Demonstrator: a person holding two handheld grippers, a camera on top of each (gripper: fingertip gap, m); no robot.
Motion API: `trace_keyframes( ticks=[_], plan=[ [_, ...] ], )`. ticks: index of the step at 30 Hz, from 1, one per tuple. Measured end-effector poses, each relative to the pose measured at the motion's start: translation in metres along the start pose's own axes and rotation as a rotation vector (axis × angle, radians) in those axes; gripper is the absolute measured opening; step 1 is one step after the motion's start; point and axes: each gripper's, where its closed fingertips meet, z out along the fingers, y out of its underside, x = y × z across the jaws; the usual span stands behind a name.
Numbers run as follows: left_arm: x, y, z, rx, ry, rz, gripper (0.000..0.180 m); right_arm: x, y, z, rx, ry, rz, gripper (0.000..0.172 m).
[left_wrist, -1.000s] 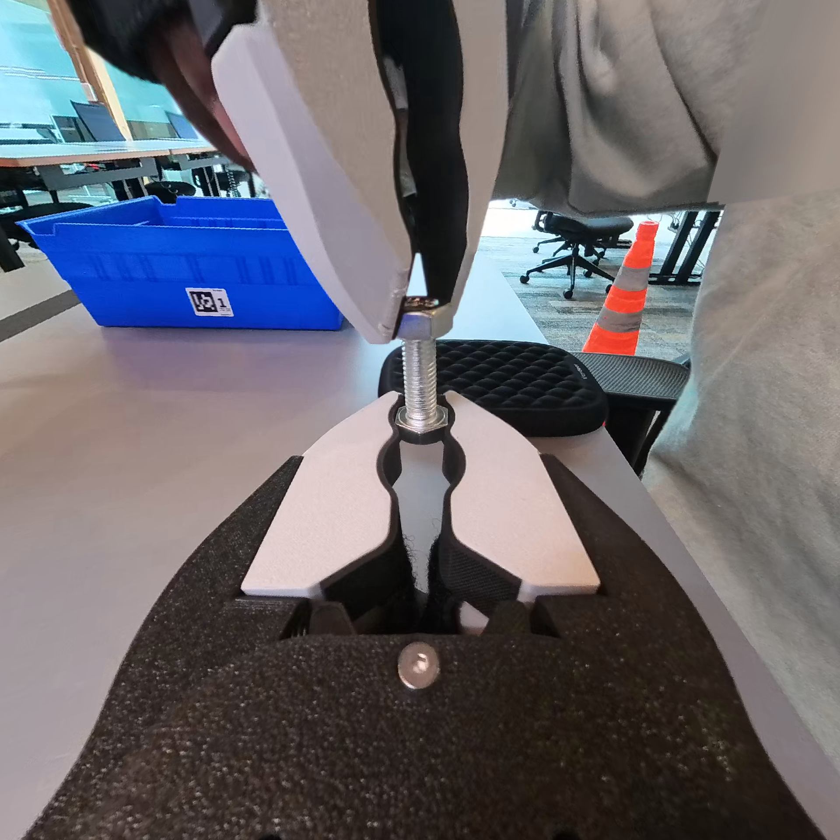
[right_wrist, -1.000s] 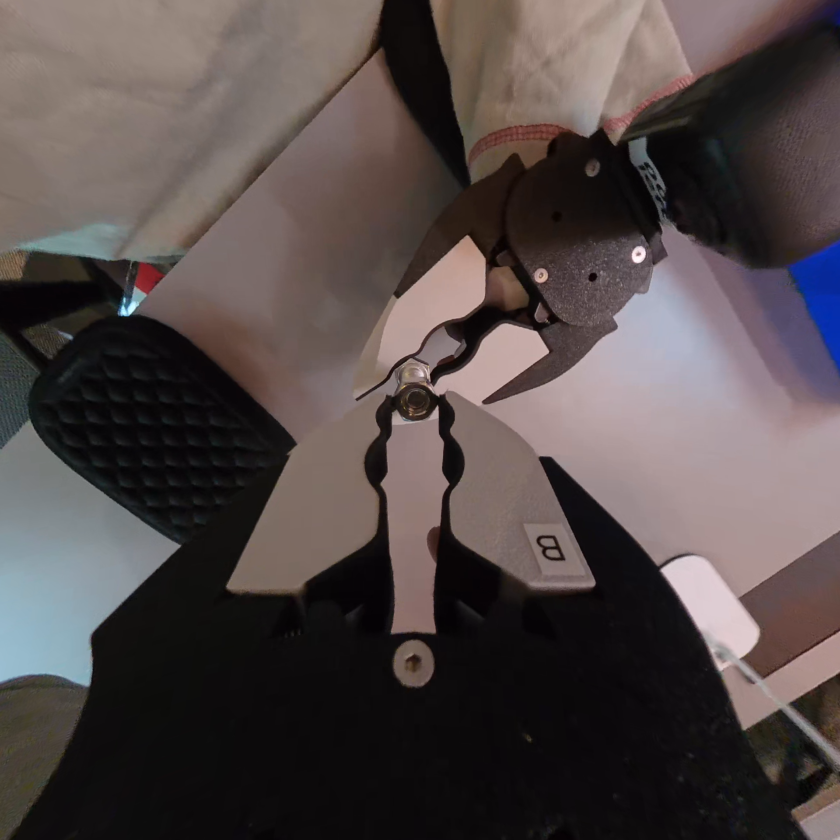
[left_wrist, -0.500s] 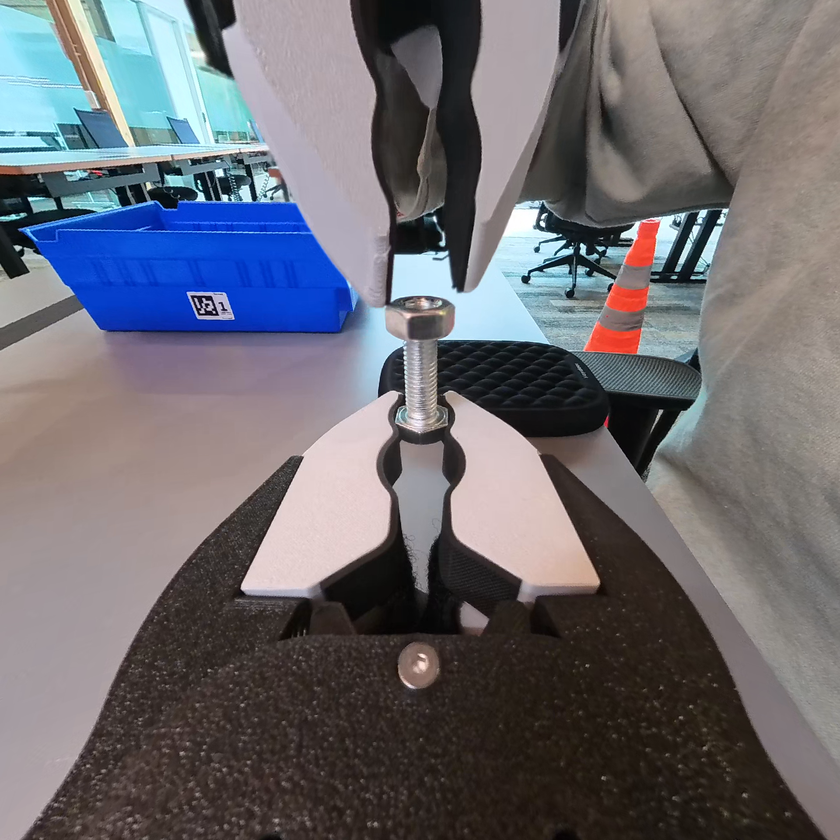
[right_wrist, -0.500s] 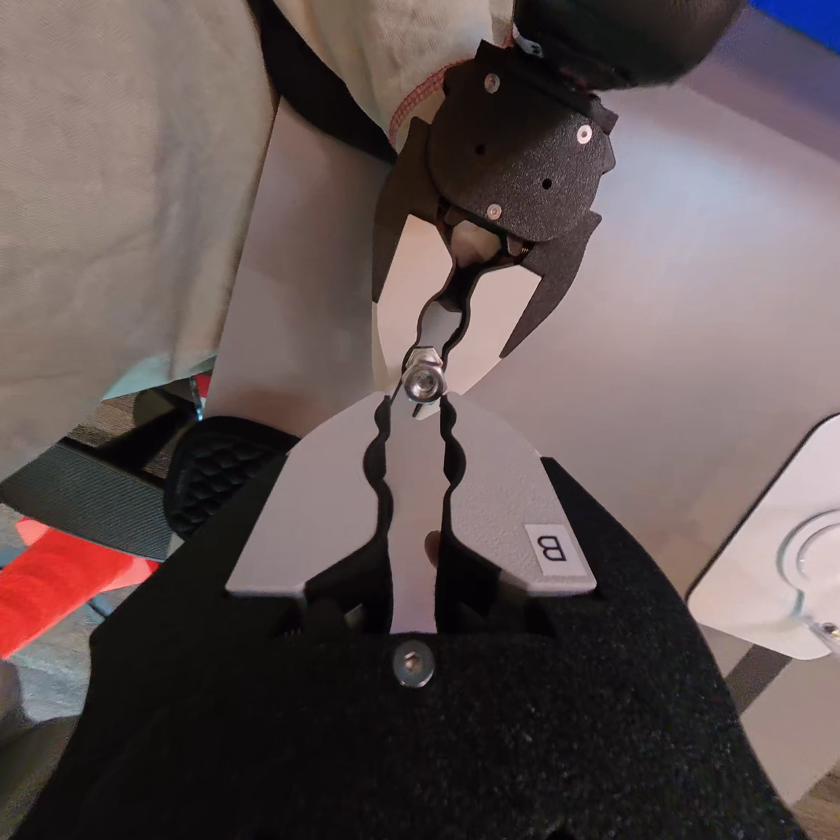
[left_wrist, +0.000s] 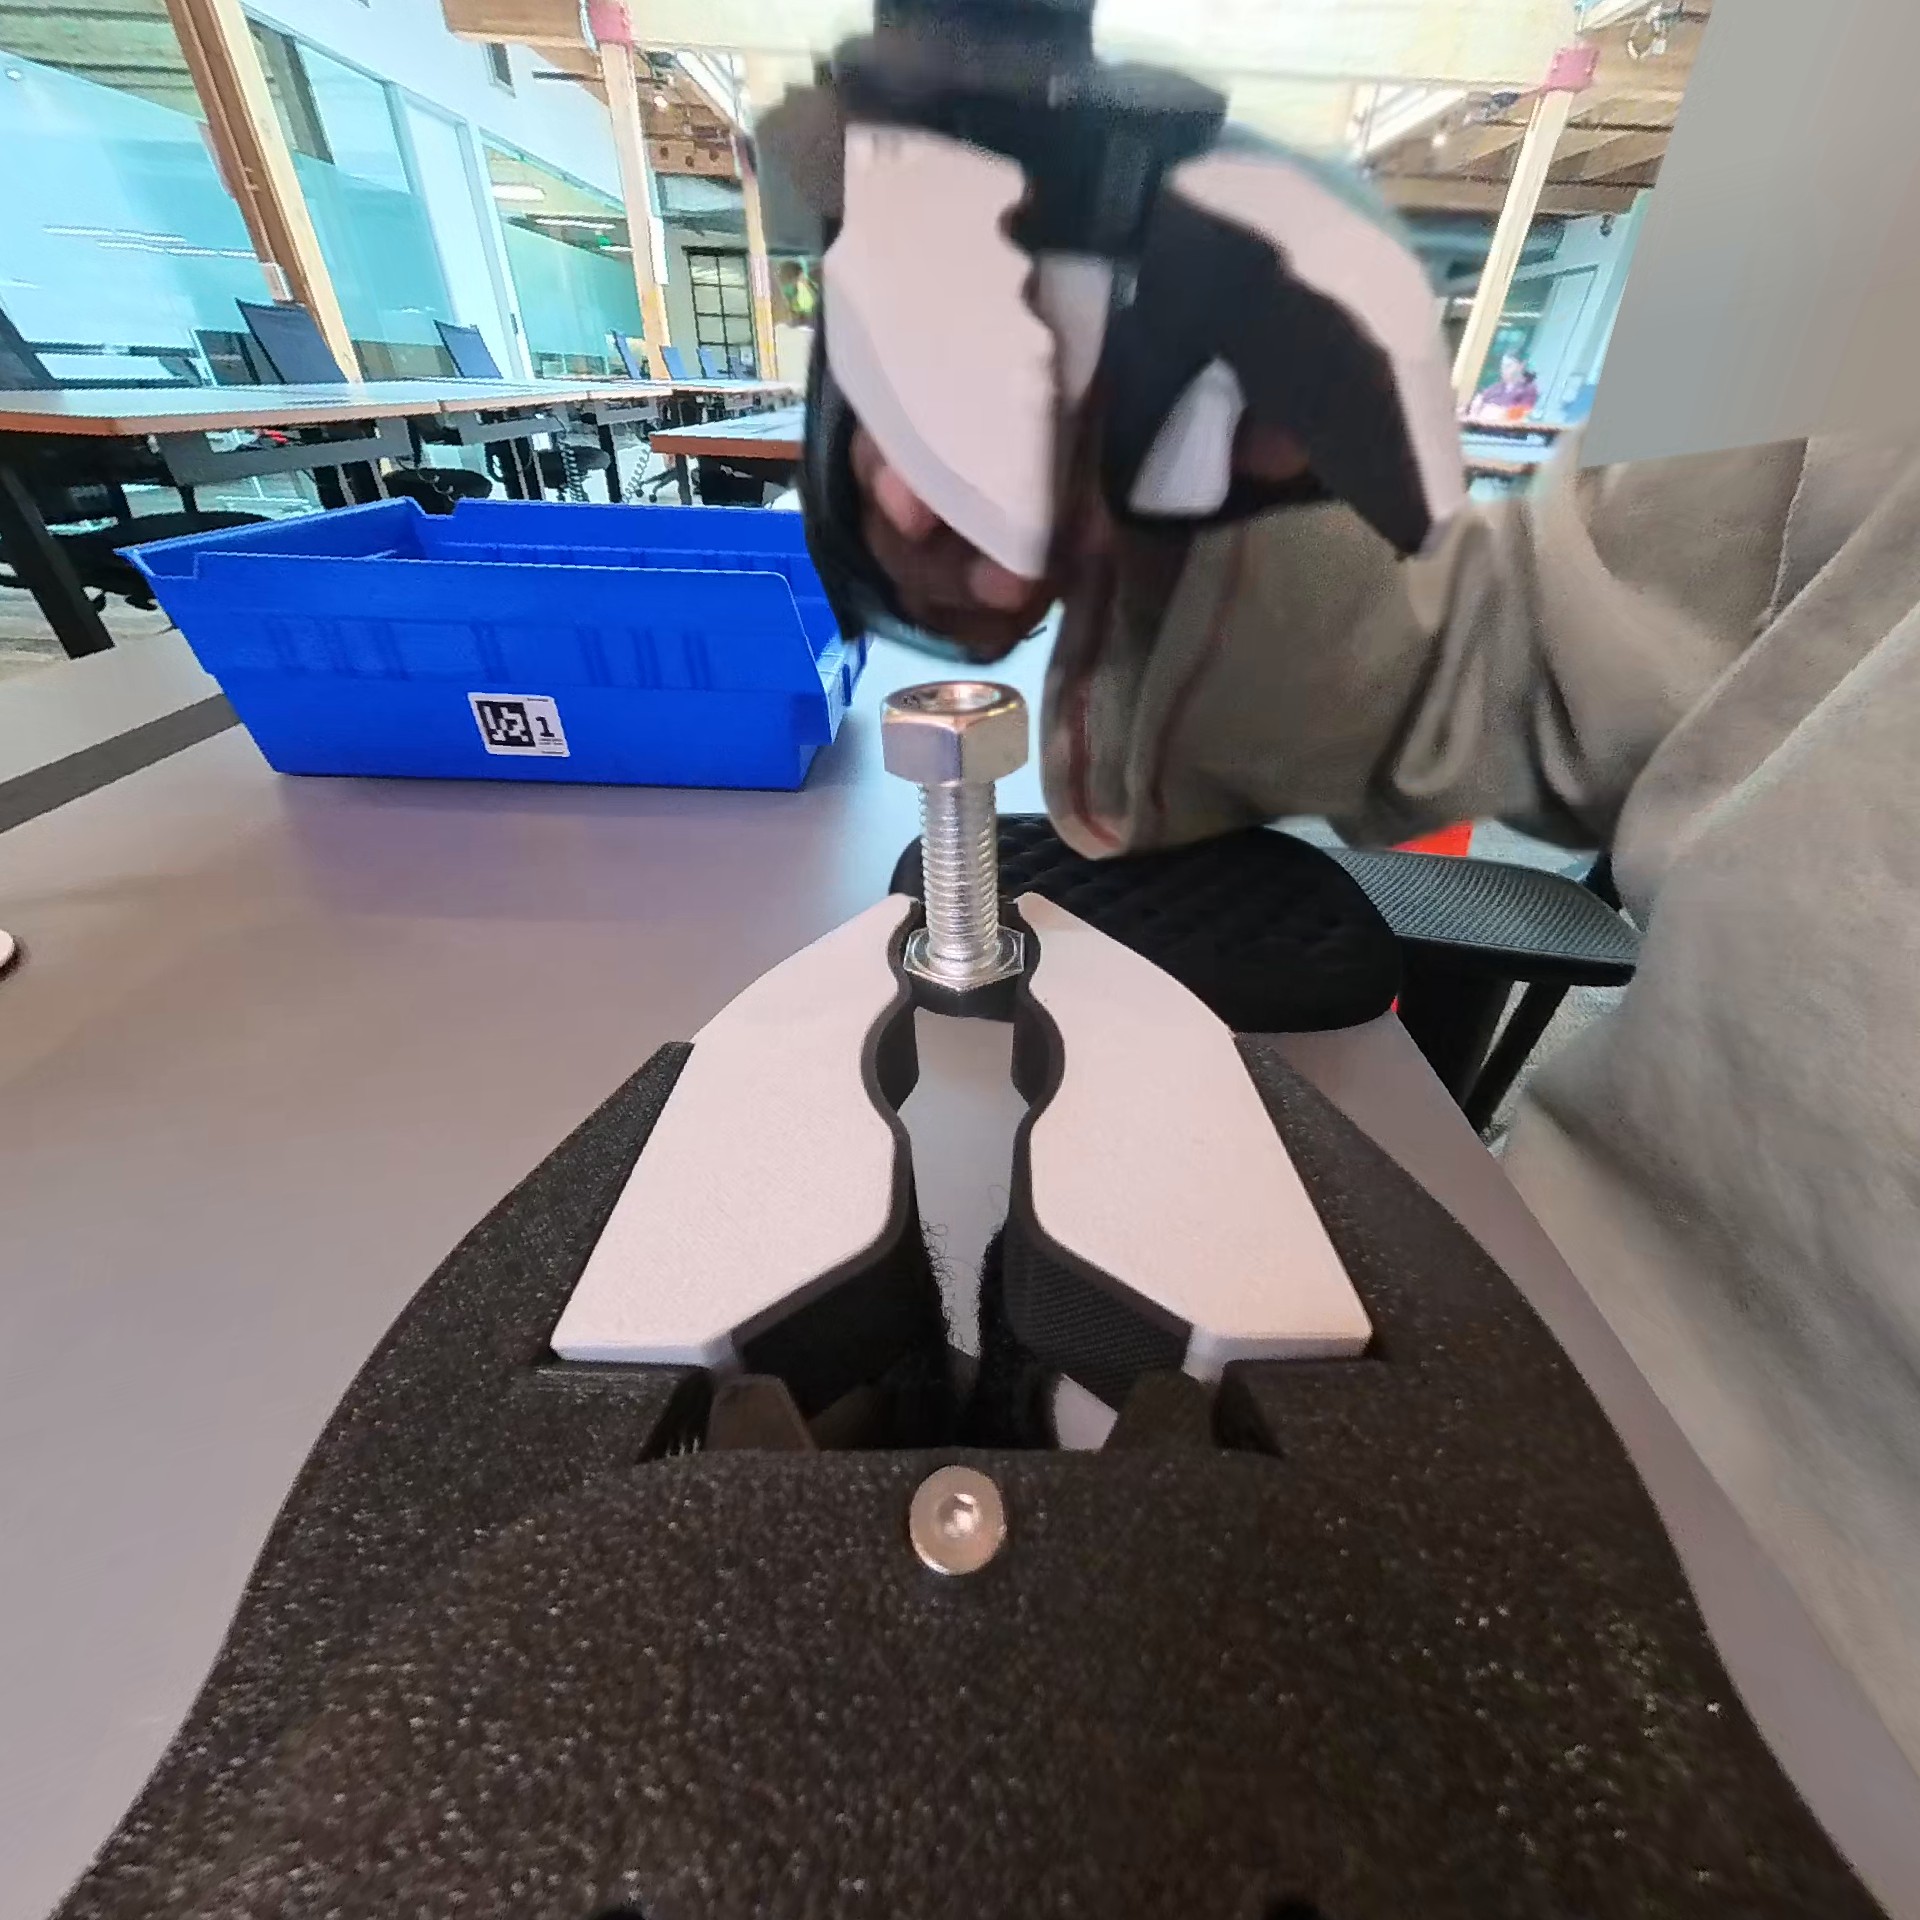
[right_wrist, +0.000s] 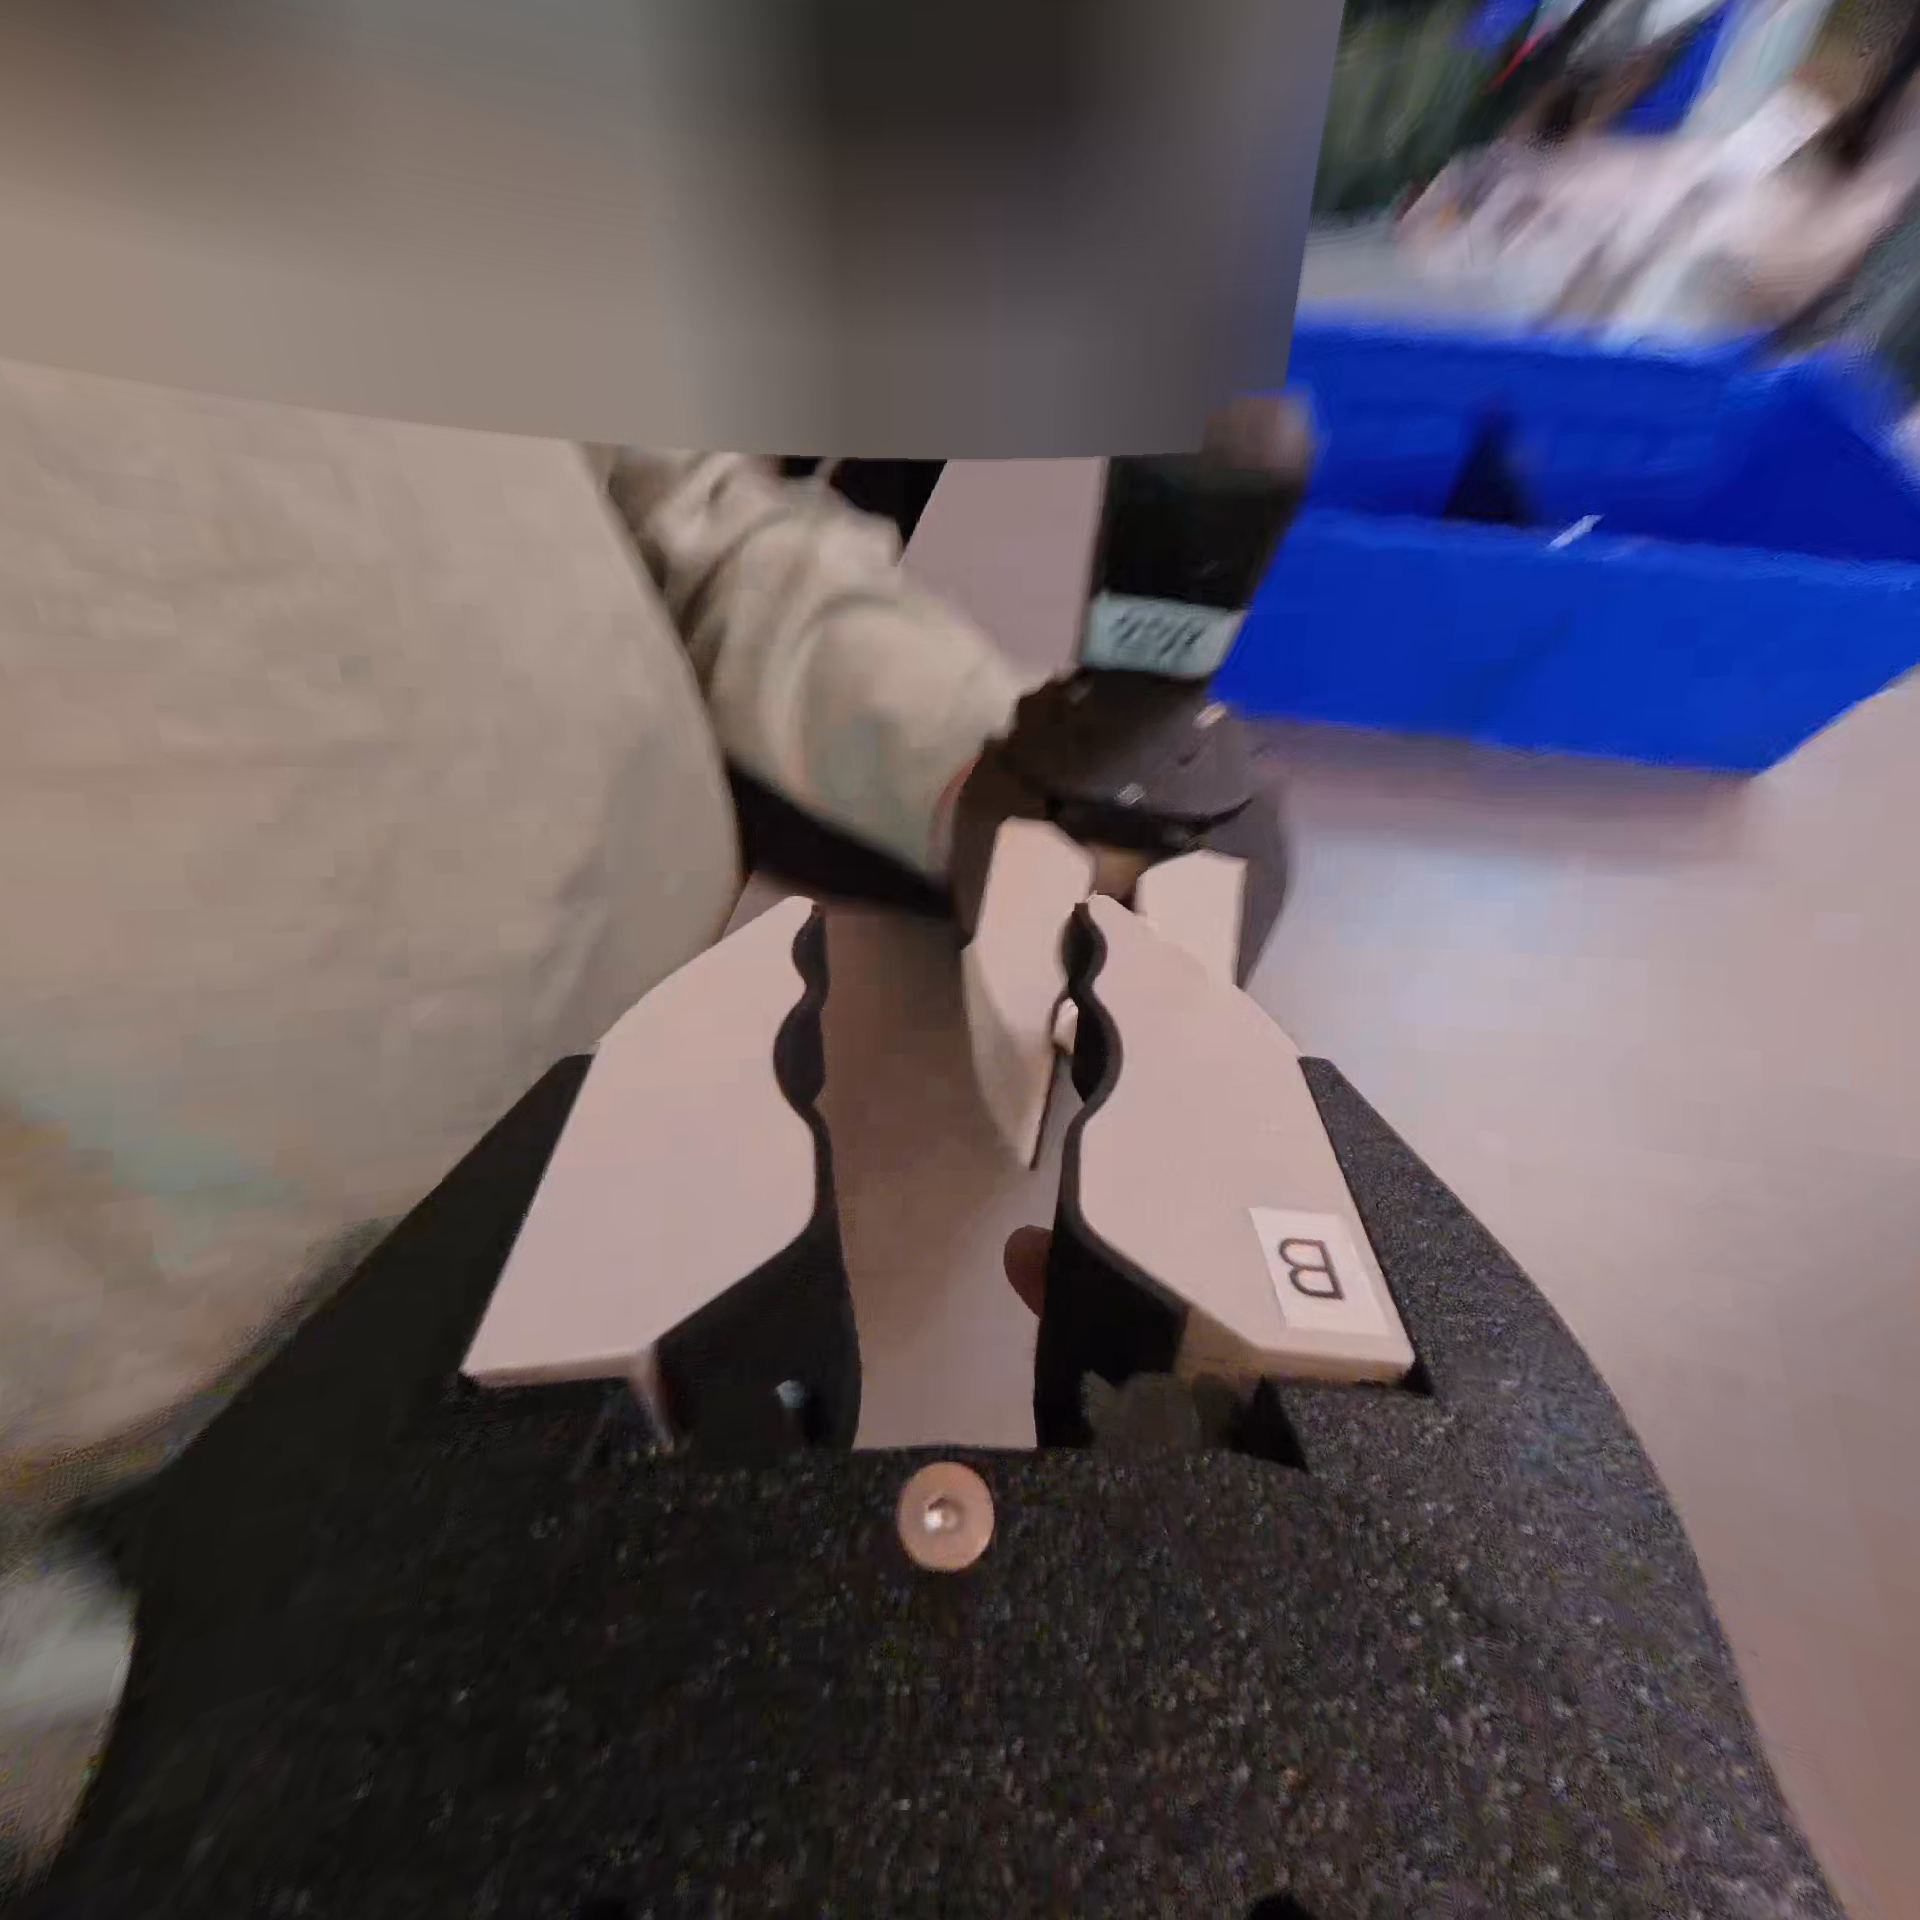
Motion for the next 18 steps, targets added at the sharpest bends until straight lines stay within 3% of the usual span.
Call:
trace_keyframes(
  ticks=[3, 5, 9, 18],
  plan=[
    [-0.001, -0.002, -0.001, 0.015, -0.007, -0.003, 0.013, 0.015, -0.013, -0.01, 0.362, 0.175, 0.038, 0.049],
    [-0.002, -0.003, -0.002, 0.026, -0.011, -0.007, 0.013, 0.018, -0.014, -0.014, 0.482, 0.215, 0.075, 0.058],
    [-0.002, -0.005, -0.002, 0.04, -0.006, -0.014, 0.013, 0.025, 0.008, -0.001, 0.442, 0.259, 0.115, 0.069],
    [-0.002, -0.004, -0.002, 0.04, -0.008, -0.01, 0.013, 0.024, 0.01, 0.013, 0.41, 0.228, 0.111, 0.055]
  ],
)
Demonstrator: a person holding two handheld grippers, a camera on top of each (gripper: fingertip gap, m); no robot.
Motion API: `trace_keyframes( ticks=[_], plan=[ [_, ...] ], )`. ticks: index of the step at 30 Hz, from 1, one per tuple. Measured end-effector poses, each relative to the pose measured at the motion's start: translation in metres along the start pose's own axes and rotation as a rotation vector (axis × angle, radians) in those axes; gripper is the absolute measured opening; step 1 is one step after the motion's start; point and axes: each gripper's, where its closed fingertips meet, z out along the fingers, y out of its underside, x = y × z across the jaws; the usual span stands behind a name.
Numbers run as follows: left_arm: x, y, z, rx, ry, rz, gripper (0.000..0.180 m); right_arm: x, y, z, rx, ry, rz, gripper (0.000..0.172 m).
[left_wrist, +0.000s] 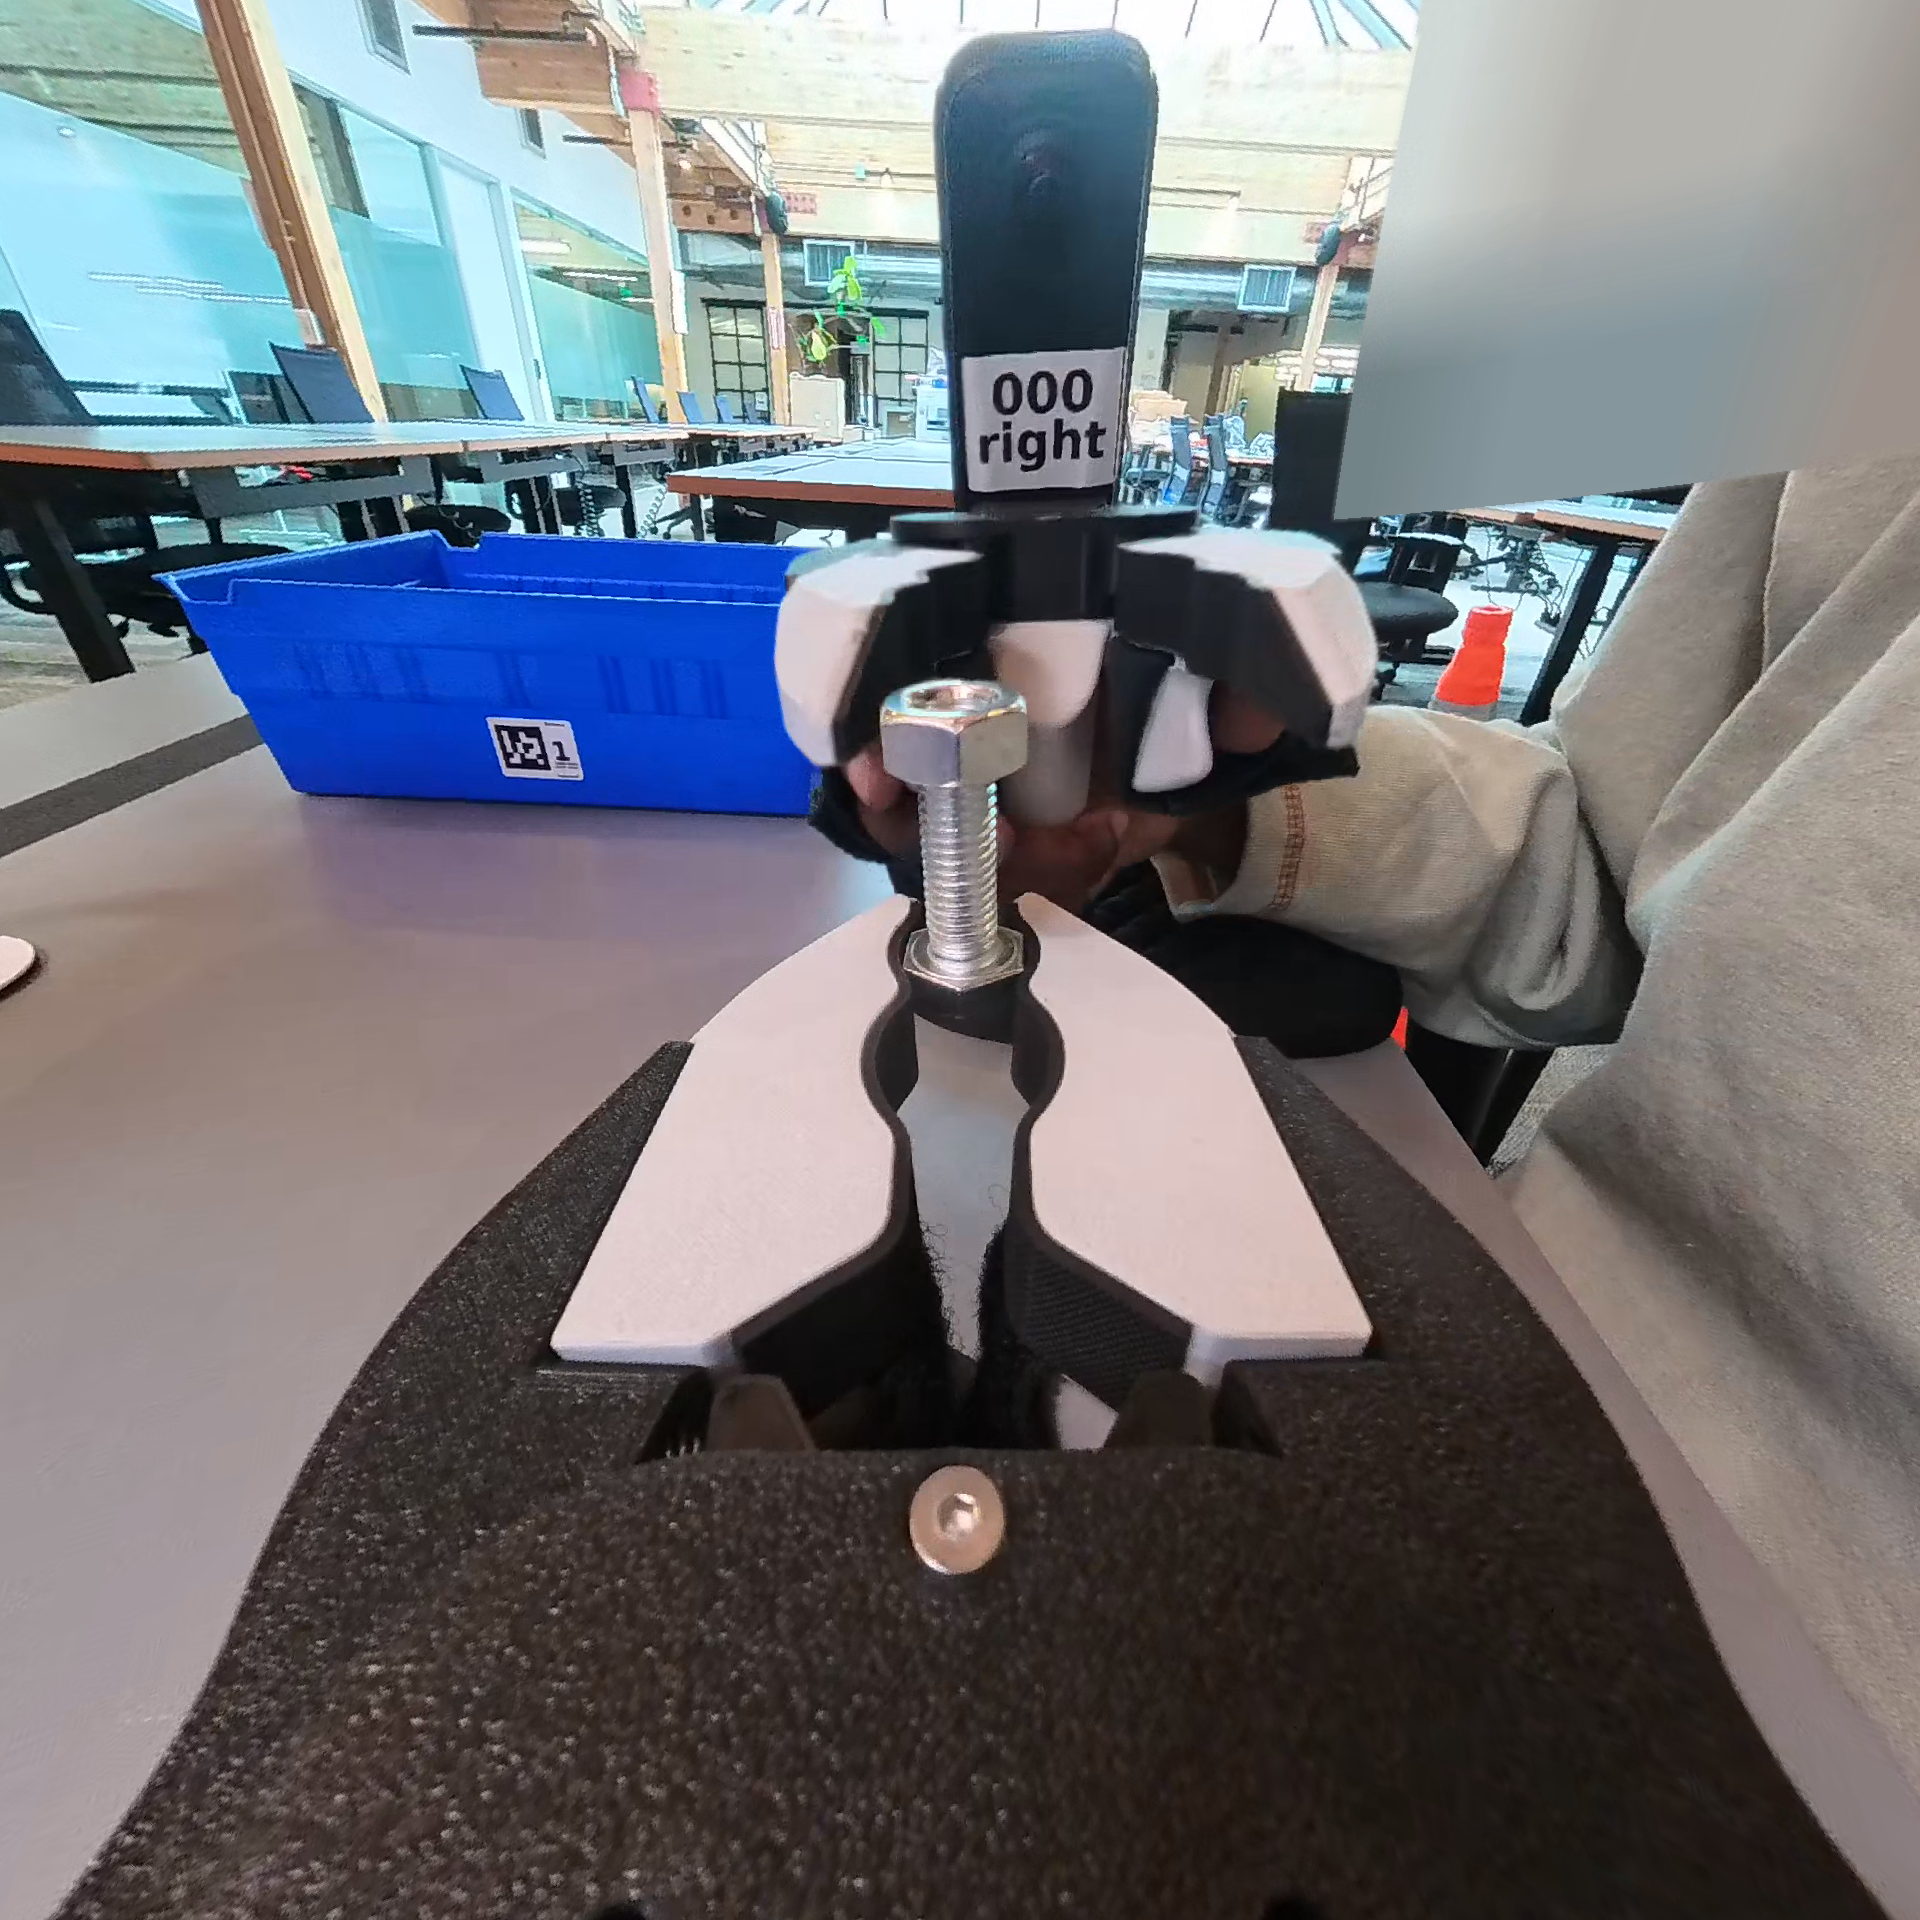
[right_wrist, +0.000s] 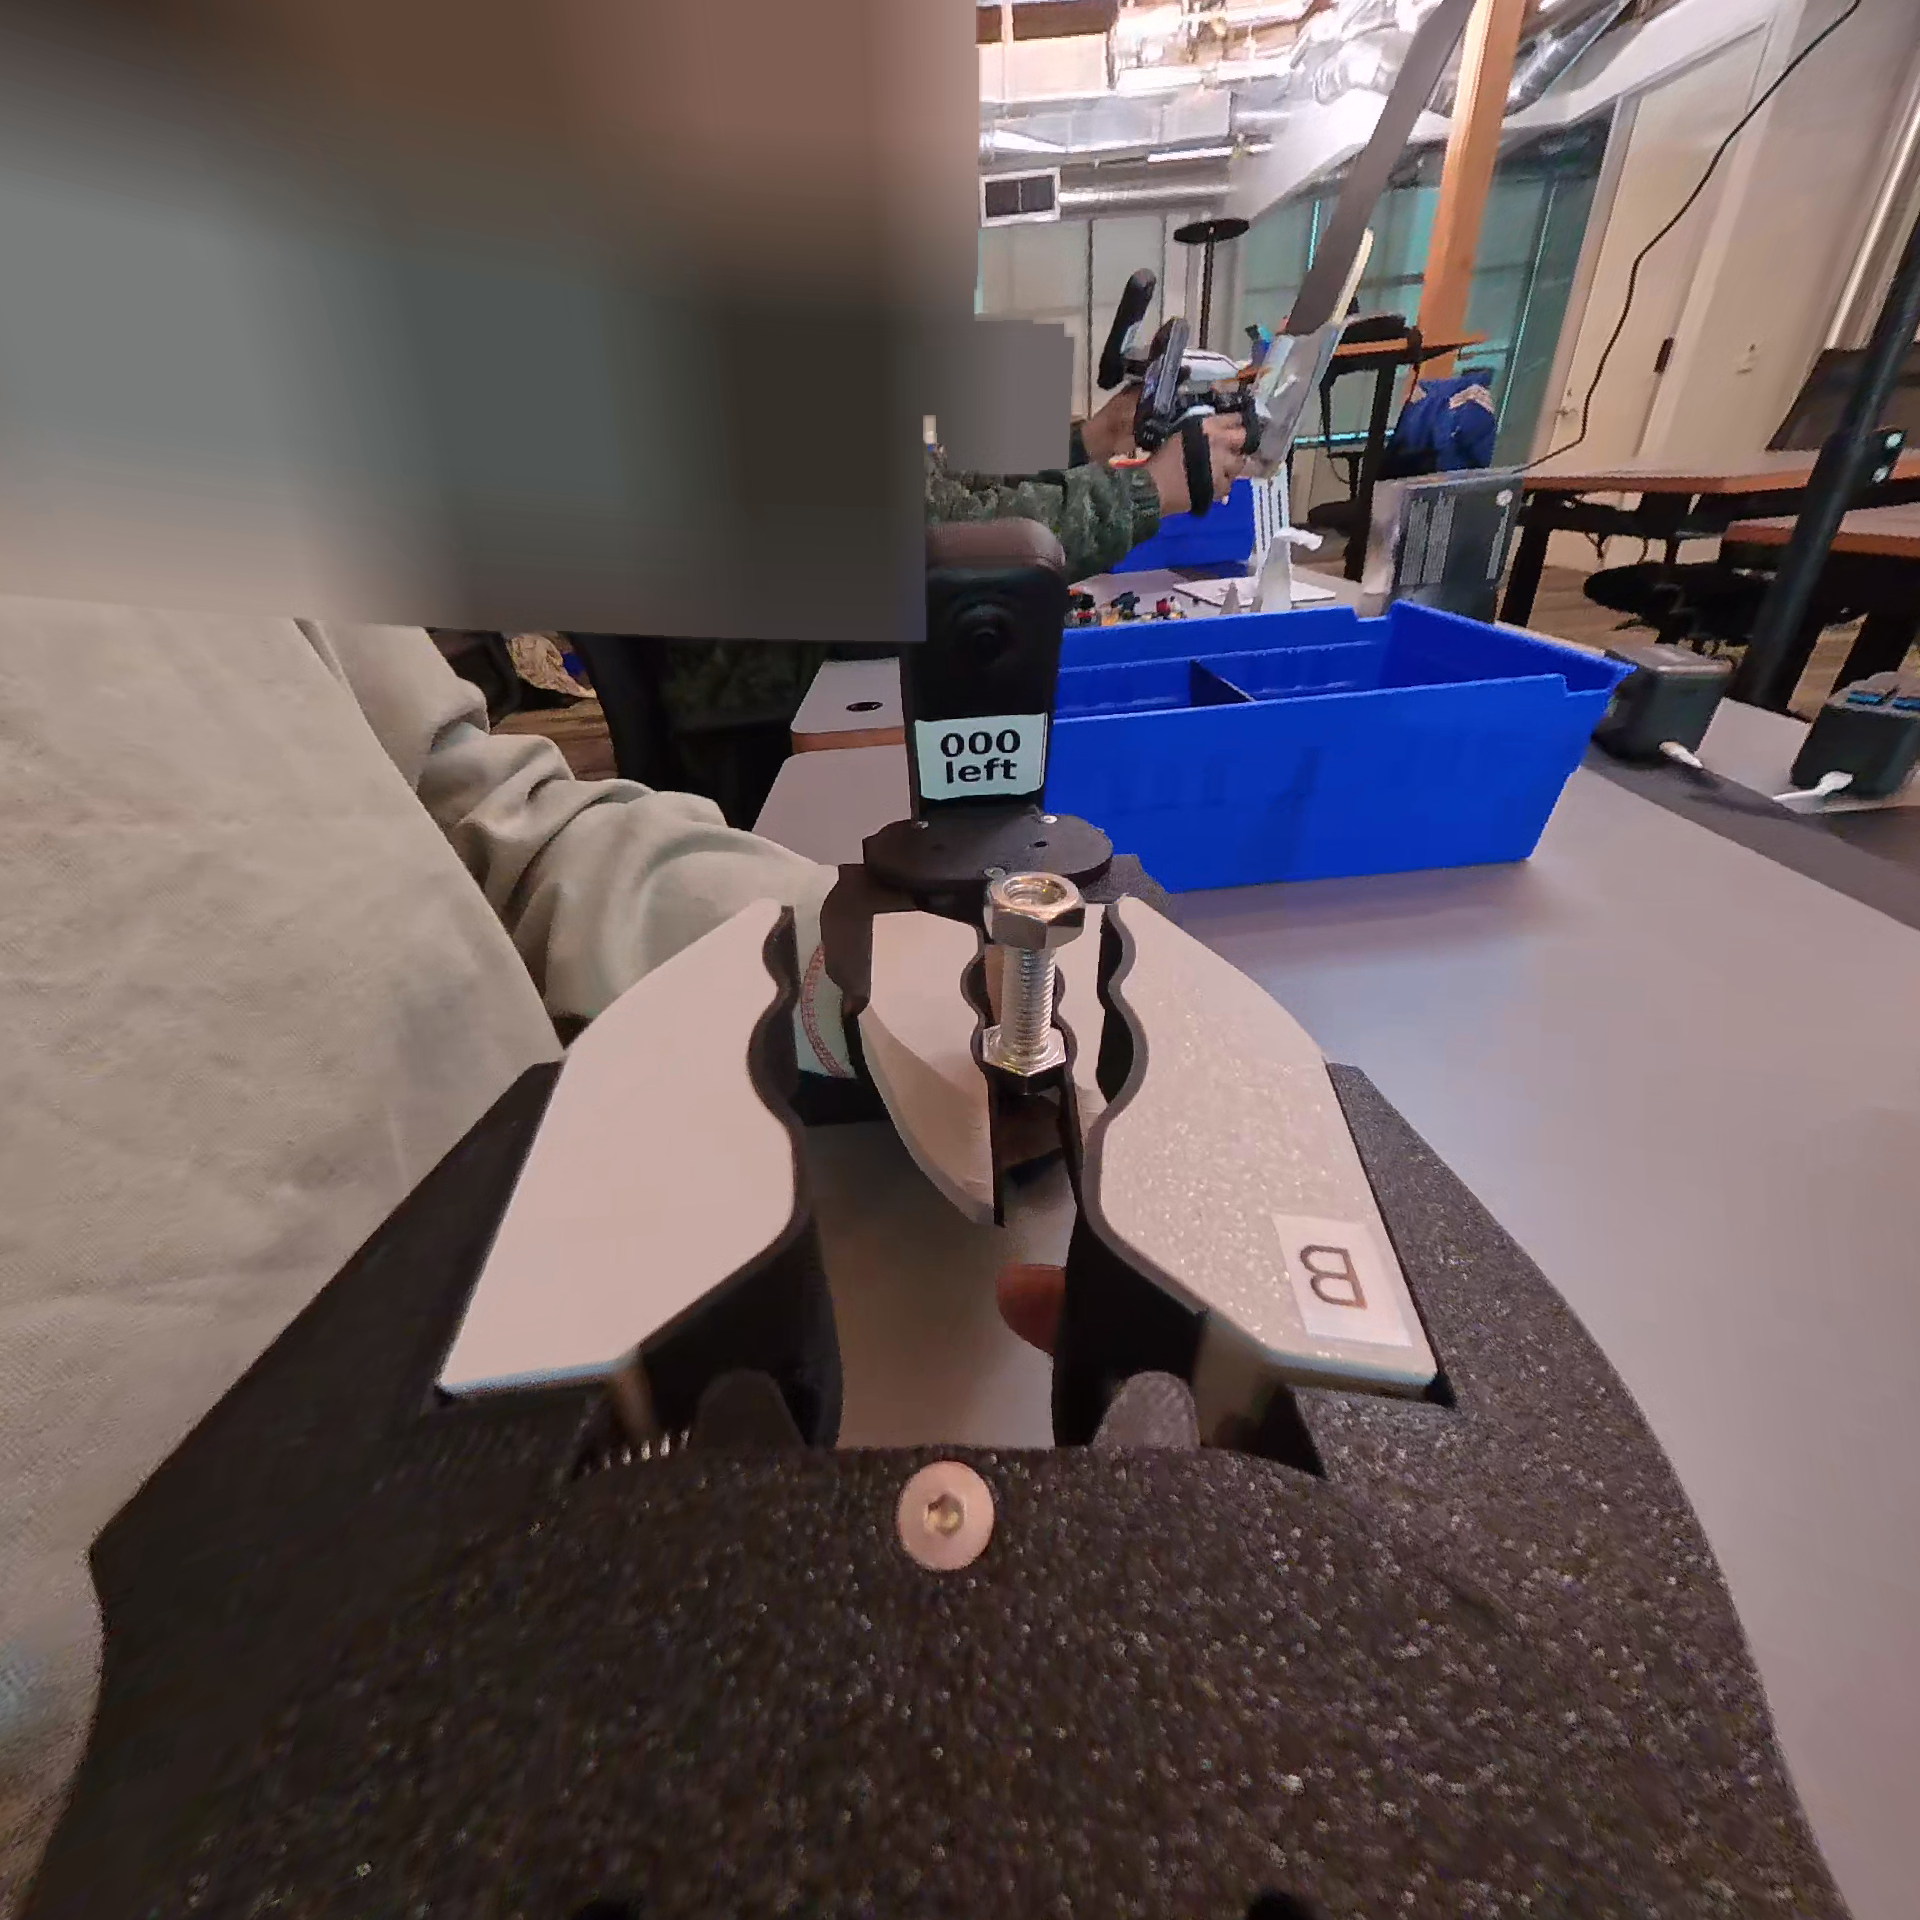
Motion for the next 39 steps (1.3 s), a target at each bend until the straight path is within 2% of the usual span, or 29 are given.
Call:
trace_keyframes(
  ticks=[4, 8, 10, 12, 15, 18, 22, 24, 25, 28, 30, 32, 34, 36, 39],
  plan=[
    [-0.001, 0.0, 0.0, 0.004, -0.003, -0.001, 0.013, 0.0, 0.002, -0.003, -0.02, 0.011, -0.021, 0.046],
    [-0.001, 0.0, 0.0, 0.002, -0.006, -0.006, 0.013, -0.006, -0.003, -0.012, 0.021, -0.035, -0.019, 0.016],
    [-0.001, 0.0, 0.0, -0.002, -0.005, -0.002, 0.013, -0.003, -0.005, -0.013, 0.037, -0.022, -0.021, 0.014],
    [0.0, 0.001, 0.0, -0.007, -0.003, 0.003, 0.013, 0.004, -0.004, -0.012, 0.026, 0.018, -0.022, 0.024],
    [0.001, 0.002, 0.001, -0.017, 0.002, 0.011, 0.013, 0.006, -0.001, -0.005, 0.011, 0.037, -0.019, 0.053],
    [0.001, 0.002, 0.001, -0.02, 0.002, 0.009, 0.013, 0.003, 0.003, 0.0, -0.009, 0.017, -0.038, 0.058],
    [0.001, 0.002, 0.001, -0.015, 0.001, 0.011, 0.013, 0.0, -0.001, -0.005, 0.006, 0.004, -0.043, 0.044],
    [0.002, 0.003, 0.002, -0.022, 0.0, 0.021, 0.013, 0.001, -0.001, -0.012, 0.014, 0.0, -0.029, 0.029],
    [0.001, 0.003, 0.001, -0.021, -0.005, 0.016, 0.013, -0.001, -0.003, -0.015, 0.031, -0.026, -0.023, 0.014],
    [-0.001, 0.001, 0.0, -0.008, -0.01, 0.0, 0.013, -0.003, -0.01, -0.02, 0.093, -0.049, -0.013, 0.008],
    [0.0, 0.002, 0.001, -0.014, -0.007, 0.006, 0.013, 0.003, -0.008, -0.018, 0.083, -0.006, -0.022, 0.017],
    [0.001, 0.003, 0.002, -0.024, -0.003, 0.014, 0.013, 0.008, -0.006, -0.012, 0.076, 0.029, -0.032, 0.044],
    [0.002, 0.004, 0.002, -0.03, -0.001, 0.019, 0.013, 0.005, -0.002, -0.005, 0.057, 0.02, -0.041, 0.059],
    [0.001, 0.004, 0.002, -0.031, -0.002, 0.017, 0.013, -0.001, 0.003, 0.001, 0.023, -0.013, -0.054, 0.063],
    [0.001, 0.003, 0.001, -0.022, -0.001, 0.013, 0.013, -0.001, 0.004, -0.003, 0.01, -0.017, -0.056, 0.048]
  ],
)
